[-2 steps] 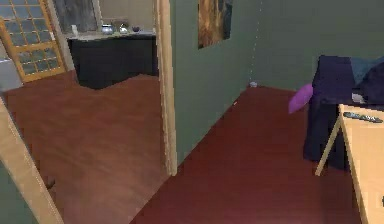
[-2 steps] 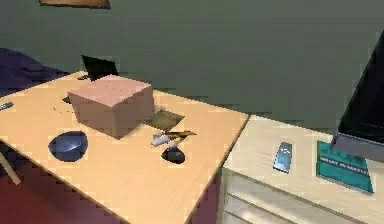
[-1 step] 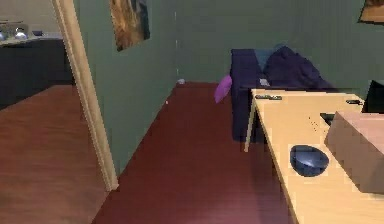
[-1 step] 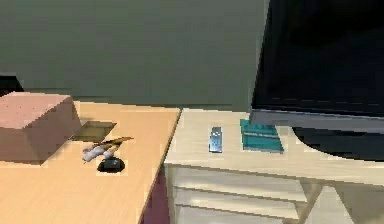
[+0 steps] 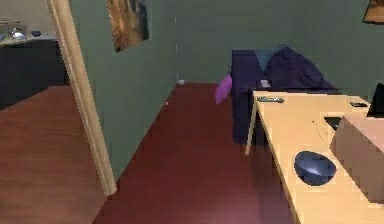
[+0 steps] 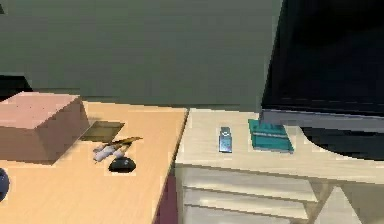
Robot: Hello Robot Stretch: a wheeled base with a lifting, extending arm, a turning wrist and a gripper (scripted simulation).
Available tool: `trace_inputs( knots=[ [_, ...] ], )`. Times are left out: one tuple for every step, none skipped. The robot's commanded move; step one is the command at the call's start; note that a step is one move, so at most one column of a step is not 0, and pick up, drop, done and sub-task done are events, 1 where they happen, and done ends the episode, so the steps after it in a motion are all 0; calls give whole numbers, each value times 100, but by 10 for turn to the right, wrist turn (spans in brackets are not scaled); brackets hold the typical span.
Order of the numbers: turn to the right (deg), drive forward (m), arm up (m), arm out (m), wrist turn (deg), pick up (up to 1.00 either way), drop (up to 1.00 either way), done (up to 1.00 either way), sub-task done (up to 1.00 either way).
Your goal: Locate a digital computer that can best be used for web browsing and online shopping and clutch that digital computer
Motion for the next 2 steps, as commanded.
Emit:
trace_inputs(
  knots=[
    [60, 0, 0, 0, 0, 0, 0, 0, 0],
    [0, 100, 0, 0, 0, 0, 0, 0, 0]
  ],
)
